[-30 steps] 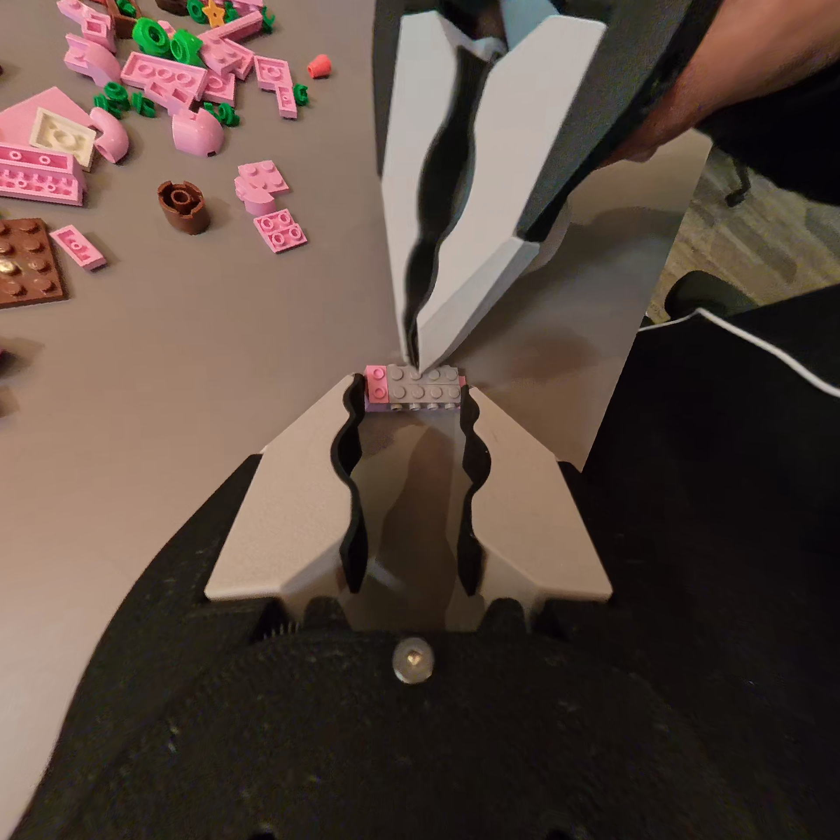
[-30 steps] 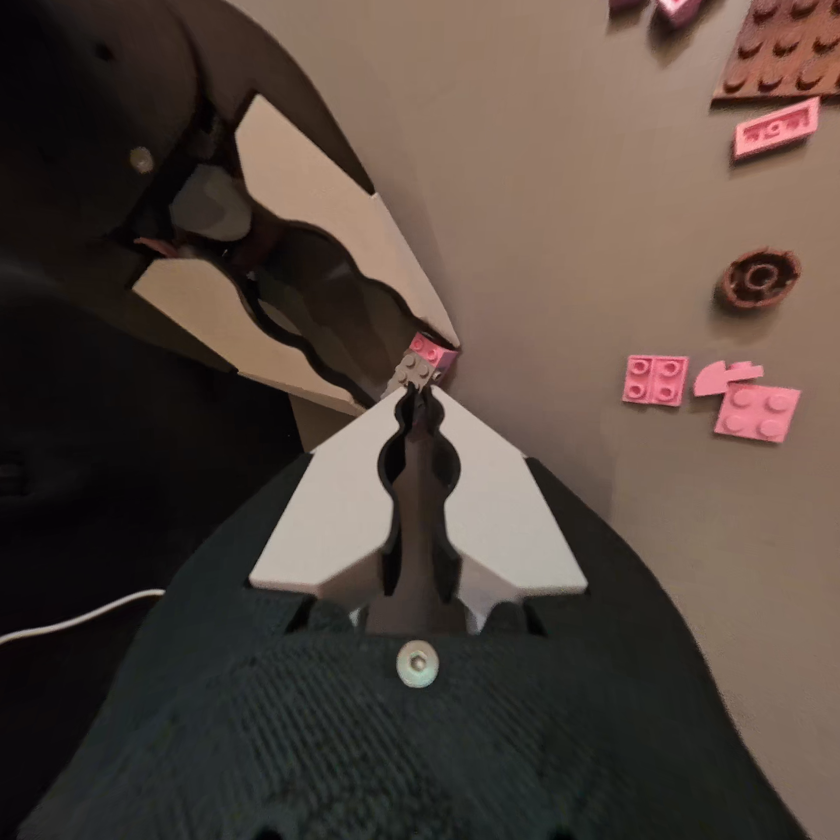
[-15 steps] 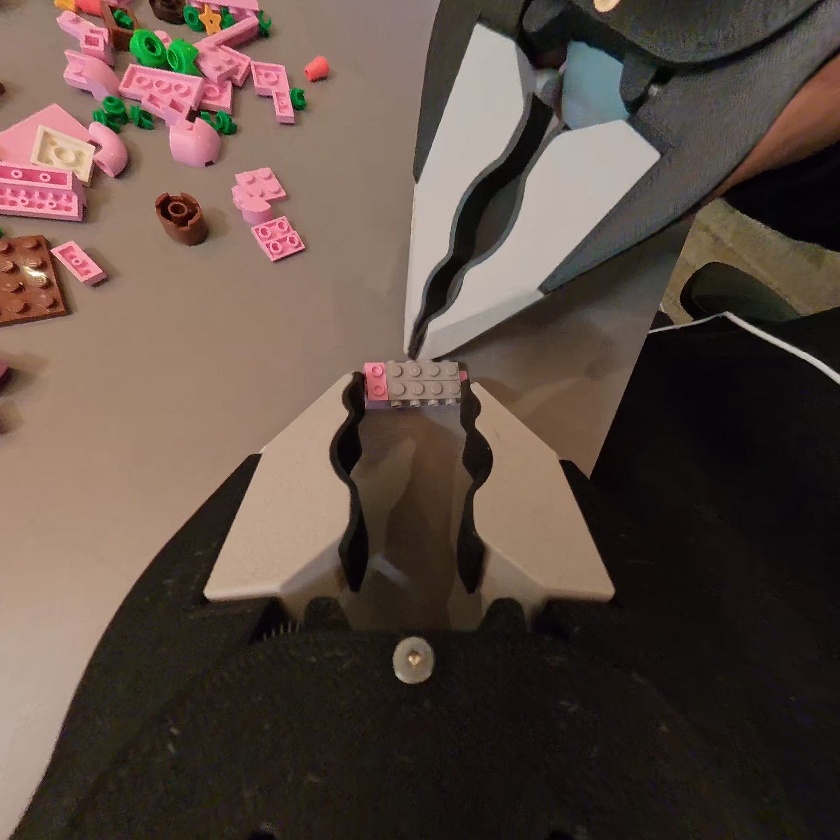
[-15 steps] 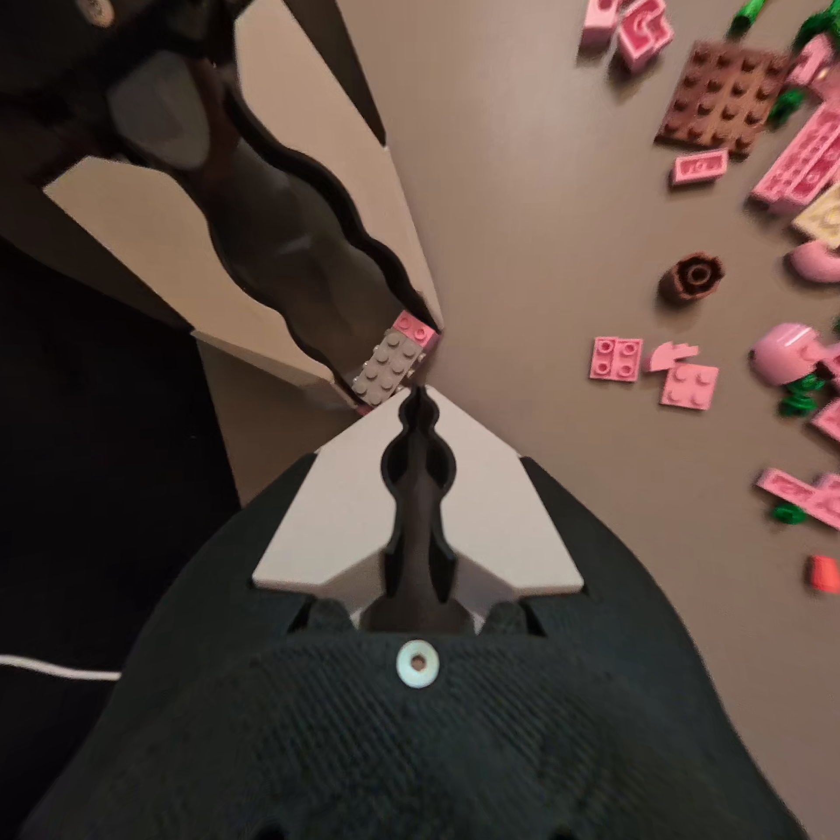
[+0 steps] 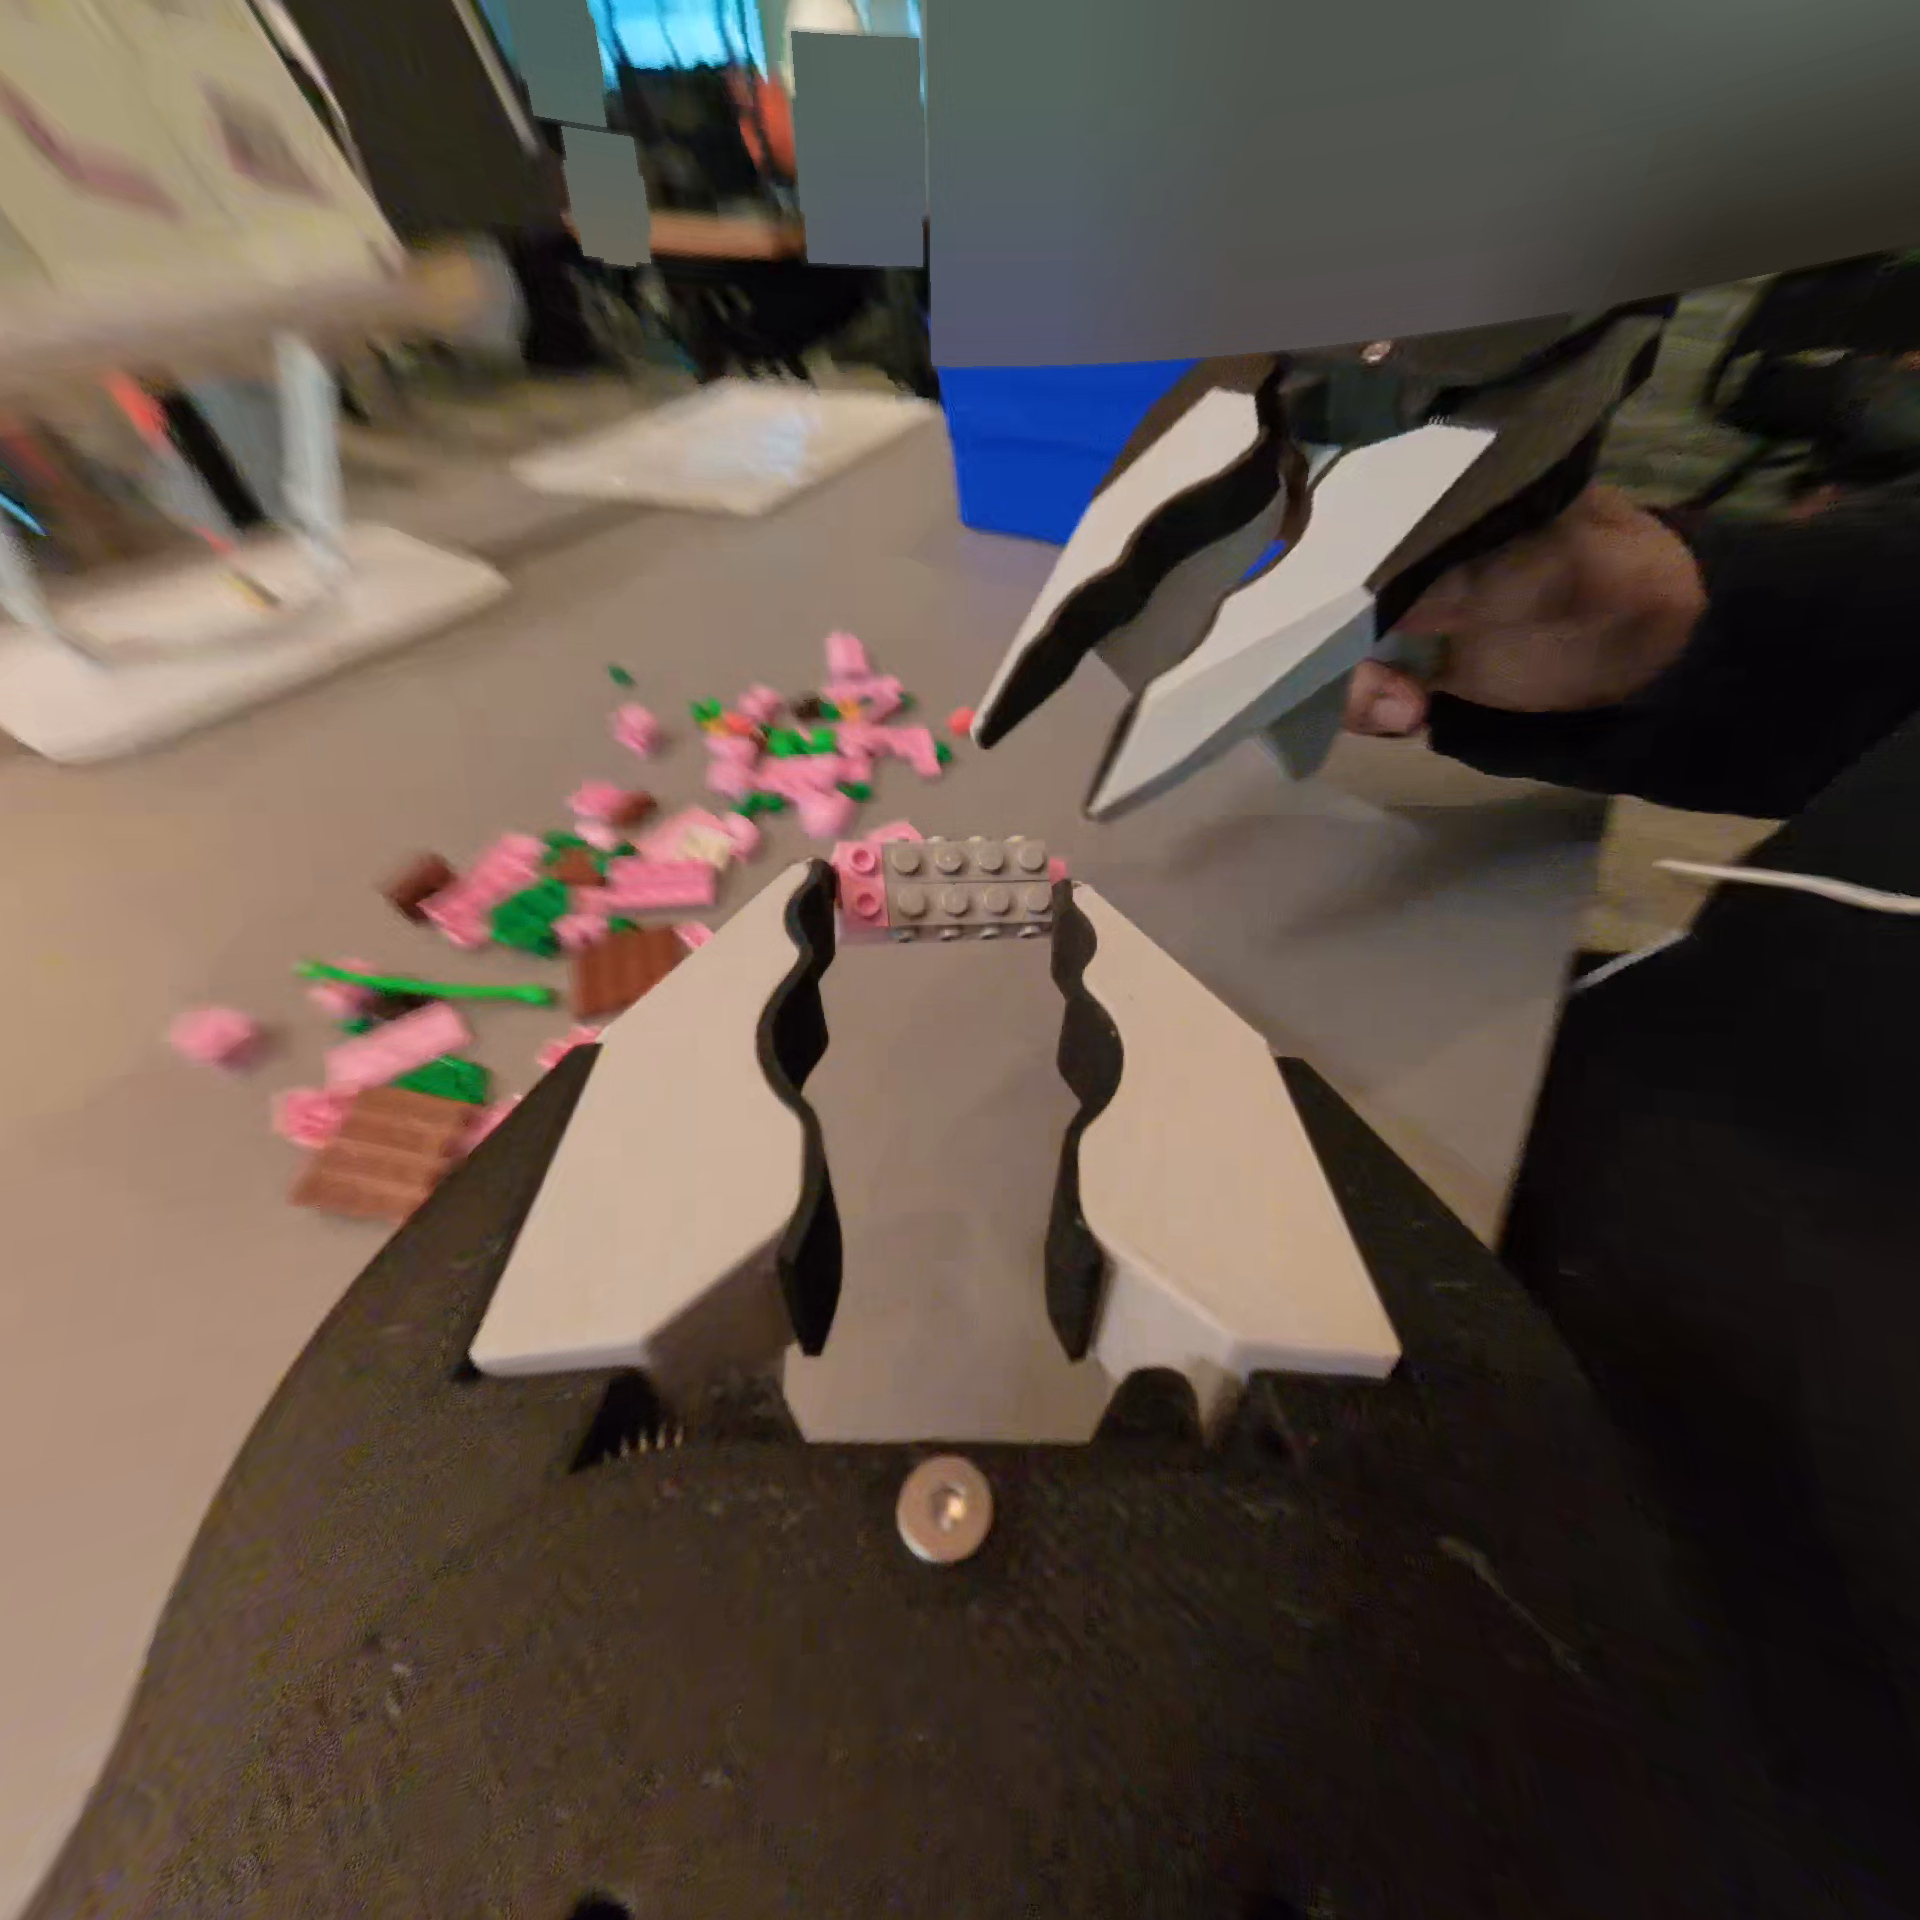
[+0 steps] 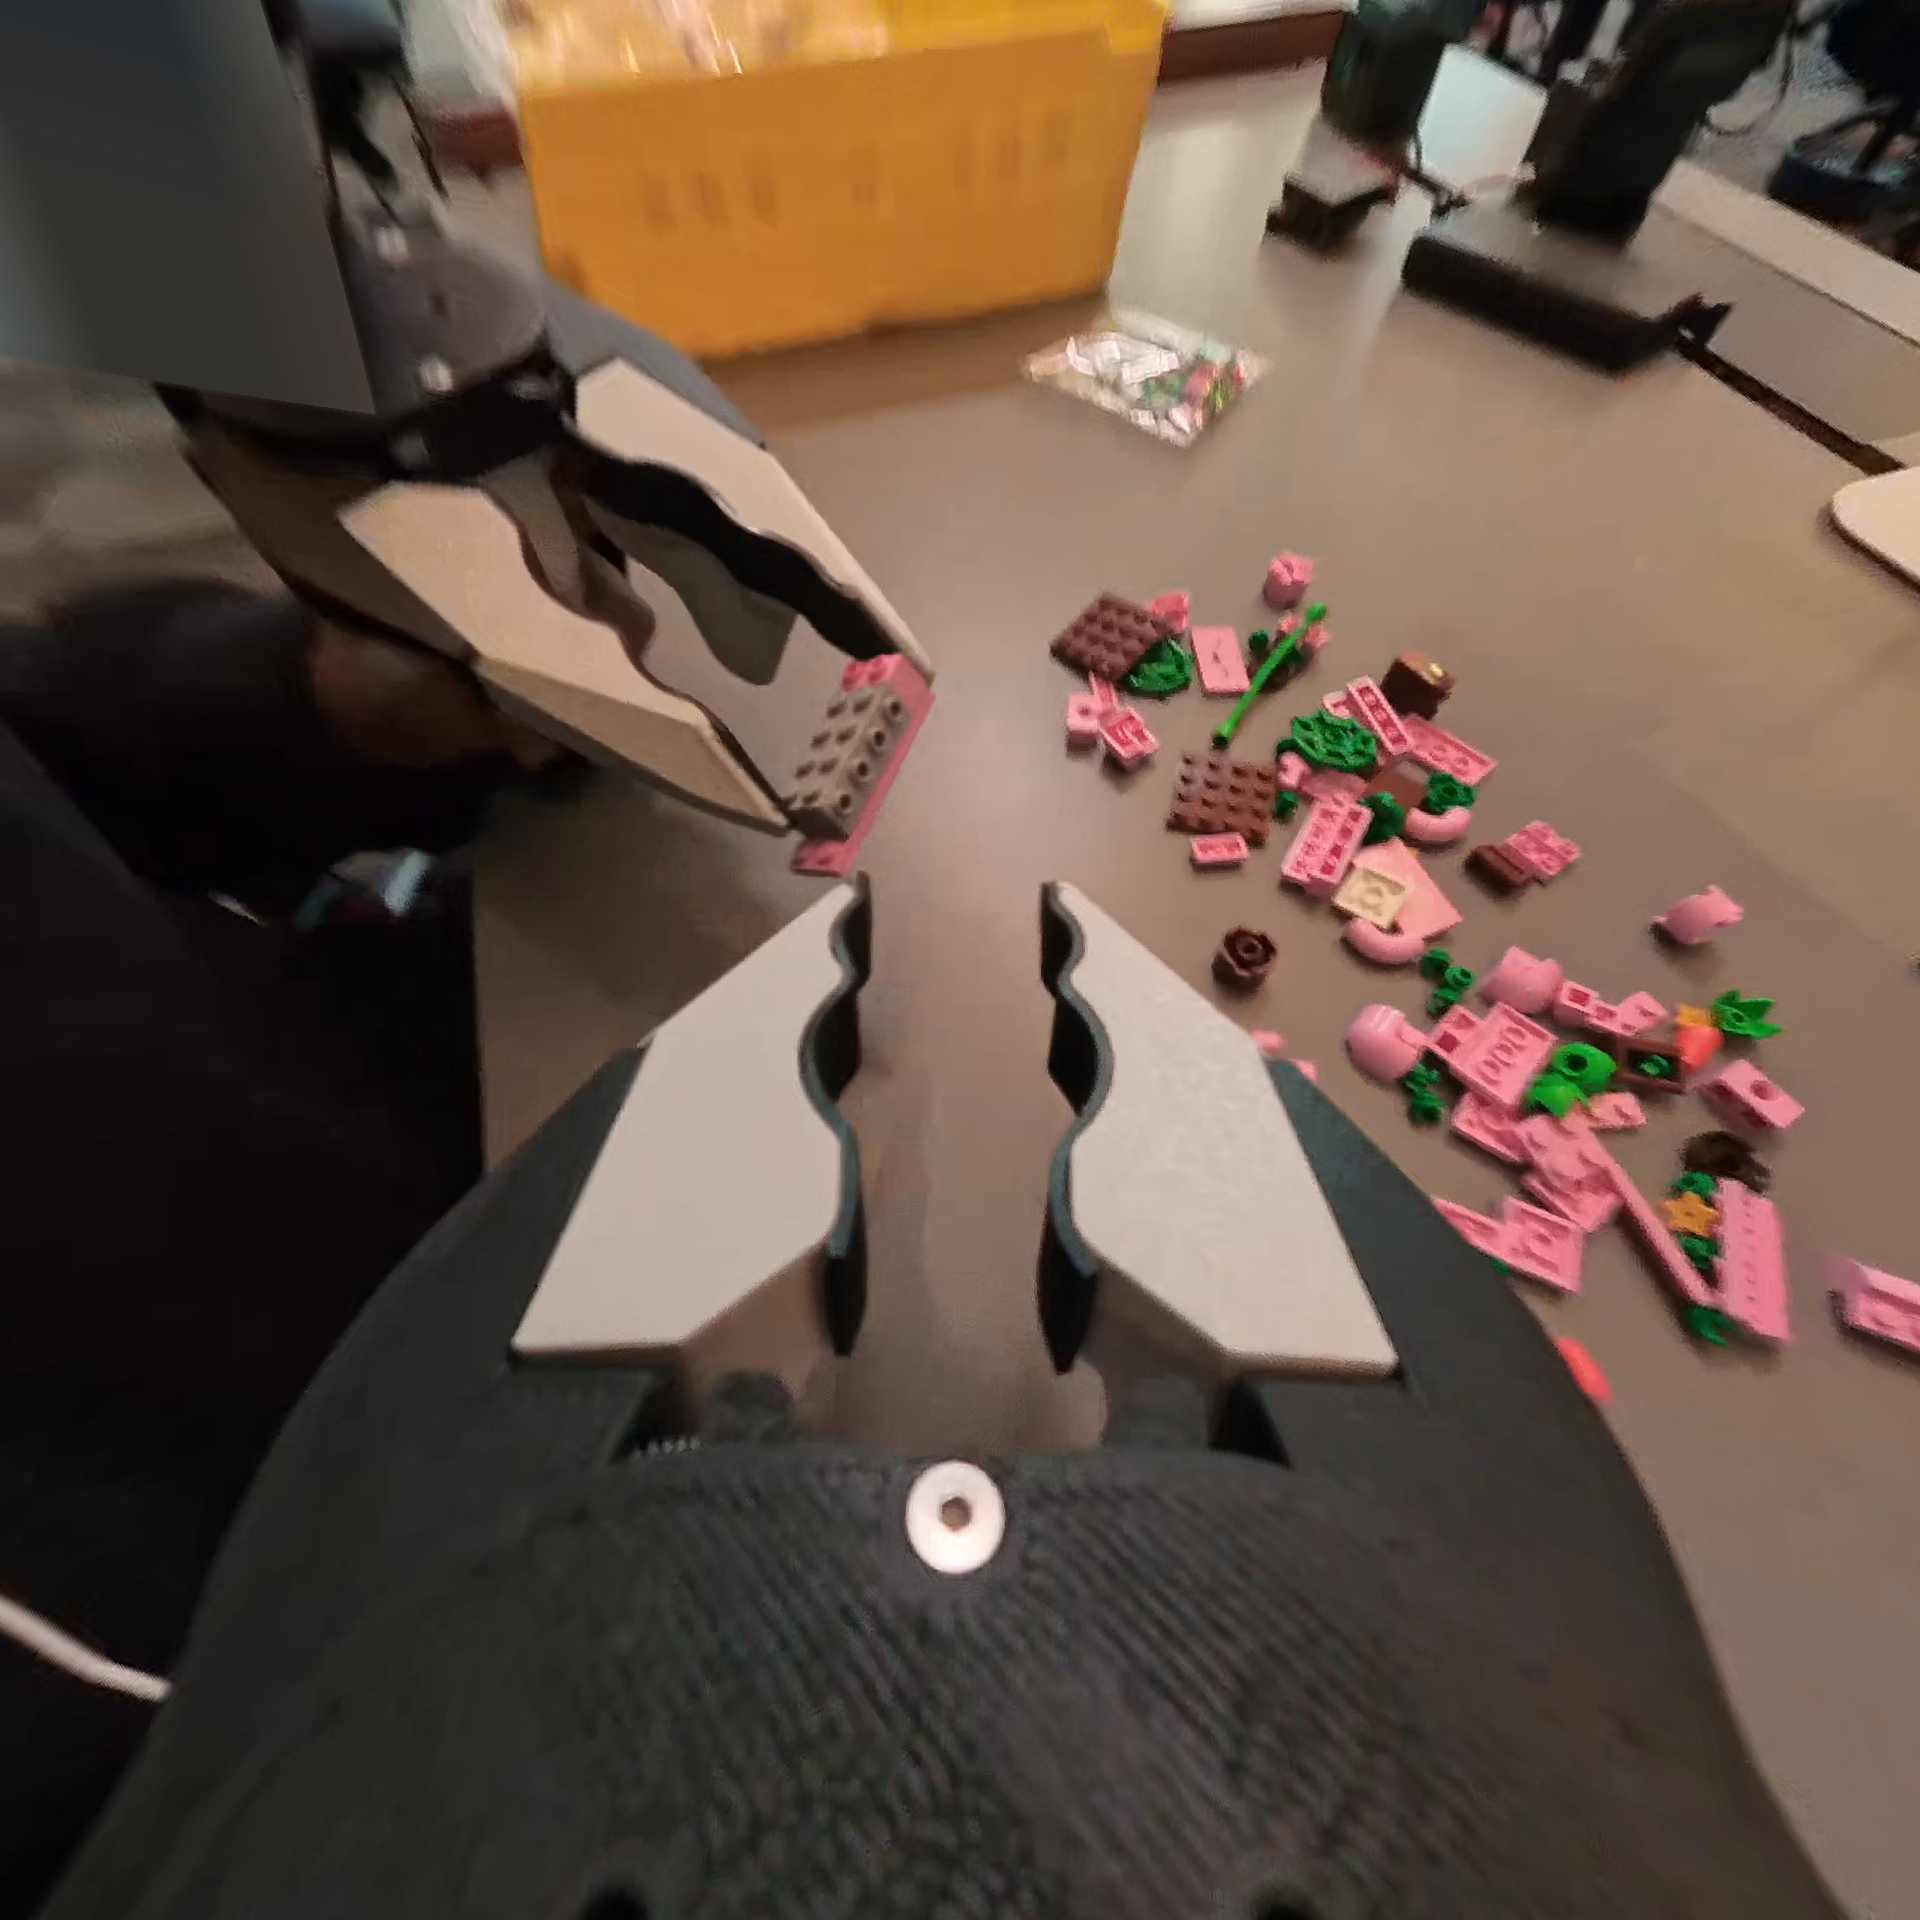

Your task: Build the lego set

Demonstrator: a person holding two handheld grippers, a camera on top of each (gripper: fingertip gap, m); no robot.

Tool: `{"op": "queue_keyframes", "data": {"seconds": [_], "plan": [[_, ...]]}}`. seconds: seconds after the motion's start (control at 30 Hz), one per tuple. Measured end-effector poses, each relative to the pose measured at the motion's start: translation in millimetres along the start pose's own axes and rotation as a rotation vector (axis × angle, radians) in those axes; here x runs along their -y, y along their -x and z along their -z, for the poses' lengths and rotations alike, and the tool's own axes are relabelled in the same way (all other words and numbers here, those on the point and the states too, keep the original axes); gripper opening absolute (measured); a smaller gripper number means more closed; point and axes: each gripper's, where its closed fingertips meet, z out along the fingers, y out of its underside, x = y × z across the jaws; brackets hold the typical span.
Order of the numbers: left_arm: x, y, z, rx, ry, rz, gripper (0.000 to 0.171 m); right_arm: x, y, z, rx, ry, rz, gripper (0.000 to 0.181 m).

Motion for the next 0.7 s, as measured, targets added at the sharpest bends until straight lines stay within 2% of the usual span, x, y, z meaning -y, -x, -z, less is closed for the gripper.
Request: {"op": "queue_keyframes", "data": {"seconds": [0.07, 0.17, 0.27, 0.37, 0.47, 0.6, 0.7], "plan": [[15.4, -4.7, 7.0, 0.046, -0.09, -0.118, 0.04, 10.0, 11.3, -1.9, 0.075, -0.08, -0.02, 0.052], [21.7, -7.5, 8.0, 0.072, -0.127, -0.187, 0.04, 18.1, 18.8, -10.8, 0.081, -0.138, 0.025, 0.063], [31.6, -2.5, 13.8, 0.093, -0.199, -0.184, 0.04, 30.4, 22.0, -11.1, 0.149, -0.234, -0.022, 0.057], [27.3, -0.4, 10.0, 0.08, -0.171, -0.159, 0.04, 41.2, 25.0, -5.7, 0.308, -0.332, -0.167, 0.059], [21.9, -4.0, 4.6, 0.09, -0.127, -0.205, 0.04, 49.9, 21.7, 2.3, 0.385, -0.419, -0.228, 0.047], [18.7, -11.4, -1.4, 0.105, -0.097, -0.287, 0.04, 40.0, 22.0, -11.4, 0.333, -0.339, -0.181, 0.045], [20.0, -15.7, -4.3, 0.098, -0.101, -0.309, 0.04, 37.2, 22.1, -17.1, 0.351, -0.322, -0.233, 0.038]]}}
